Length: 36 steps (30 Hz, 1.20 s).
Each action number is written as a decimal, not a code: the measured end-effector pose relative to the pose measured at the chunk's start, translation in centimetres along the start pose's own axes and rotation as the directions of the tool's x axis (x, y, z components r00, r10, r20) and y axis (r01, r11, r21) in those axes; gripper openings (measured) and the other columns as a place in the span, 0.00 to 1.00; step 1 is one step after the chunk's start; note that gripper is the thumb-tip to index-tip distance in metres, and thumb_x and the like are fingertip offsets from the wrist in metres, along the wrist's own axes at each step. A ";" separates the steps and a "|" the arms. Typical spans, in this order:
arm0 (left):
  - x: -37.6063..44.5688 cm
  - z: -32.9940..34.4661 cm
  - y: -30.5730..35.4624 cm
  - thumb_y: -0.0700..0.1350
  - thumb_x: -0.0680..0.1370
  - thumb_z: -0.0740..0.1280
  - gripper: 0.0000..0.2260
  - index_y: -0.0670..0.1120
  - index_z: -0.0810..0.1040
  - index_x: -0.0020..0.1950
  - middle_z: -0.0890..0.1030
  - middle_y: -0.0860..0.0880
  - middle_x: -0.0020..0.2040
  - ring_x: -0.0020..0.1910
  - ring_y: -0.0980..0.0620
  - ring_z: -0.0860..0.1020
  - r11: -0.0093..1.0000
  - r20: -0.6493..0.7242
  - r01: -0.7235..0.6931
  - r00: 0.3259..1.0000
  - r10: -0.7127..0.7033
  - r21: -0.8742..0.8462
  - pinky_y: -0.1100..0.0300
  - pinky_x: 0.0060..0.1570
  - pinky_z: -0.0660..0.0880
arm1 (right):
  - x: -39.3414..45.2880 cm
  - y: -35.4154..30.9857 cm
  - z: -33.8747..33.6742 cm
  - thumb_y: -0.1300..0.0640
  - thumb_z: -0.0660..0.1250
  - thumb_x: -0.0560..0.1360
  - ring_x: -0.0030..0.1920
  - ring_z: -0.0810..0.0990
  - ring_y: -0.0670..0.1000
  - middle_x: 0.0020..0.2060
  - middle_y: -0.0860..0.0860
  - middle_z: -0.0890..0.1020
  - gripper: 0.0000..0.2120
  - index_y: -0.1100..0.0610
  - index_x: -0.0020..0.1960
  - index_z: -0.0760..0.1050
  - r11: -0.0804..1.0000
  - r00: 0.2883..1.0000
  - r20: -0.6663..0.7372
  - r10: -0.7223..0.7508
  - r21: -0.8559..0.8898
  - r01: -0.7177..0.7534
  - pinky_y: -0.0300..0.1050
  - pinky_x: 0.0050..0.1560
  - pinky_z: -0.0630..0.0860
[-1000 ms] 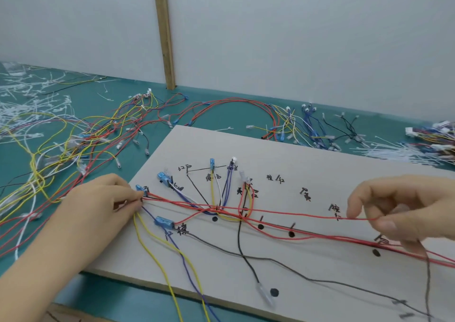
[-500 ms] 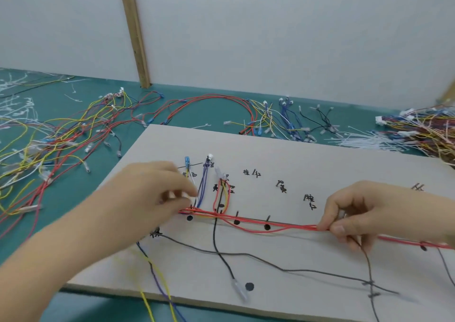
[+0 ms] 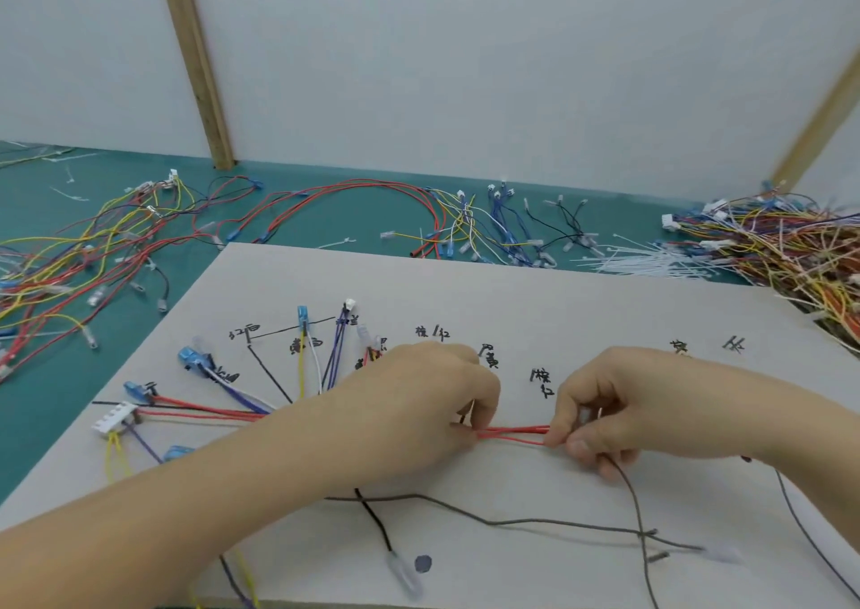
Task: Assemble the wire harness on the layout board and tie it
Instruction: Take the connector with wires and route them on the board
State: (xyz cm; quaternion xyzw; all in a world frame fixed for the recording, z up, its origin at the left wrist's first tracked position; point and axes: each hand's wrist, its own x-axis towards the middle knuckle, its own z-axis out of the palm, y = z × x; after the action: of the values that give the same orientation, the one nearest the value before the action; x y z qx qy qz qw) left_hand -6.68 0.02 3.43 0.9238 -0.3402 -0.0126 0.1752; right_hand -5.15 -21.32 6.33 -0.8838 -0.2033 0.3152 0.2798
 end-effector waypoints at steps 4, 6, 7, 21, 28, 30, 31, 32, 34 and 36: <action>0.8 -0.3 -0.5 0.47 0.72 0.69 0.02 0.53 0.78 0.40 0.73 0.57 0.38 0.35 0.76 0.67 0.996 0.037 0.063 0.997 -0.061 -0.064 0.79 0.36 0.63 | 0.3 0.3 0.0 0.62 0.67 0.73 0.30 0.78 0.42 0.28 0.45 0.81 0.08 0.50 0.42 0.81 1.000 1.000 0.004 -0.012 0.001 0.012 0.32 0.34 0.74; 0.9 -0.3 -0.4 0.46 0.71 0.69 0.01 0.52 0.79 0.40 0.74 0.57 0.33 0.33 0.73 0.70 0.992 0.051 0.091 0.995 -0.087 -0.085 0.79 0.36 0.64 | 0.1 0.6 -0.4 0.63 0.68 0.73 0.33 0.80 0.42 0.31 0.47 0.83 0.08 0.50 0.43 0.81 0.999 1.000 0.020 -0.022 0.039 0.022 0.33 0.37 0.76; 0.9 -0.3 -0.4 0.45 0.71 0.69 0.02 0.52 0.79 0.40 0.74 0.57 0.31 0.31 0.72 0.70 0.991 0.054 0.100 0.994 -0.095 -0.092 0.79 0.36 0.65 | -0.1 0.7 -0.8 0.63 0.68 0.73 0.35 0.80 0.42 0.33 0.48 0.84 0.09 0.50 0.43 0.82 0.996 0.999 0.035 -0.037 0.086 0.034 0.34 0.39 0.78; 0.7 0.5 -0.8 0.45 0.71 0.68 0.02 0.51 0.79 0.38 0.72 0.70 0.24 0.31 0.73 0.71 0.970 0.016 0.142 0.990 -0.142 -0.195 0.79 0.35 0.66 | 2.5 1.5 -1.3 0.61 0.70 0.71 0.27 0.78 0.44 0.26 0.50 0.79 0.09 0.55 0.33 0.81 0.939 0.954 -0.274 0.119 0.344 -0.018 0.37 0.29 0.77; 0.5 0.8 -0.7 0.50 0.73 0.67 0.03 0.54 0.75 0.40 0.73 0.60 0.32 0.34 0.70 0.70 0.981 -0.033 0.139 0.989 -0.144 -0.137 0.75 0.39 0.66 | 3.7 1.2 -1.4 0.58 0.69 0.73 0.24 0.75 0.44 0.25 0.48 0.77 0.08 0.57 0.35 0.78 0.949 0.946 -0.282 0.161 0.306 -0.070 0.37 0.26 0.75; 0.4 0.9 -0.4 0.50 0.74 0.66 0.05 0.56 0.71 0.39 0.71 0.59 0.34 0.33 0.67 0.69 0.989 -0.045 0.113 0.992 -0.118 -0.099 0.73 0.37 0.65 | 3.8 1.1 -1.5 0.58 0.68 0.73 0.24 0.75 0.44 0.25 0.48 0.77 0.08 0.57 0.36 0.78 0.953 0.949 -0.267 0.169 0.289 -0.088 0.36 0.26 0.74; 0.4 1.0 -0.2 0.50 0.74 0.65 0.06 0.56 0.70 0.39 0.70 0.59 0.35 0.34 0.66 0.68 0.992 -0.050 0.097 0.994 -0.102 -0.080 0.71 0.36 0.64 | 3.8 1.1 -1.6 0.58 0.68 0.74 0.24 0.75 0.44 0.25 0.48 0.77 0.08 0.57 0.36 0.77 0.954 0.951 -0.255 0.173 0.284 -0.097 0.36 0.26 0.74; 0.4 1.0 -0.1 0.50 0.75 0.64 0.05 0.56 0.70 0.40 0.69 0.59 0.35 0.34 0.64 0.68 0.995 -0.055 0.080 0.995 -0.083 -0.065 0.68 0.35 0.63 | 3.8 1.0 -1.6 0.58 0.68 0.74 0.24 0.75 0.44 0.26 0.49 0.77 0.08 0.57 0.37 0.77 0.954 0.953 -0.244 0.177 0.281 -0.106 0.36 0.26 0.75; 0.3 1.2 0.1 0.51 0.76 0.62 0.01 0.56 0.72 0.45 0.67 0.58 0.35 0.37 0.58 0.66 0.997 -0.069 0.065 0.995 -0.068 -0.032 0.64 0.36 0.58 | 3.9 1.0 -1.7 0.58 0.67 0.75 0.25 0.75 0.44 0.28 0.50 0.76 0.08 0.58 0.38 0.77 0.955 0.955 -0.229 0.186 0.272 -0.120 0.37 0.28 0.75; 0.2 1.5 0.2 0.52 0.77 0.60 0.06 0.57 0.69 0.54 0.66 0.59 0.35 0.38 0.57 0.63 0.997 -0.105 0.072 0.992 -0.075 -0.027 0.62 0.37 0.56 | 3.8 0.8 -1.7 0.58 0.66 0.75 0.25 0.75 0.44 0.30 0.51 0.76 0.08 0.58 0.38 0.76 0.957 0.957 -0.220 0.191 0.258 -0.132 0.37 0.28 0.75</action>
State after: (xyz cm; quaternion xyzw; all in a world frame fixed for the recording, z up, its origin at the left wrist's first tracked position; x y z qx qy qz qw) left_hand -6.81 -0.73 2.14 0.9330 -0.2960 0.0263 0.2030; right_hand -1.08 -20.52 5.22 -0.8889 -0.0546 0.2492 0.3806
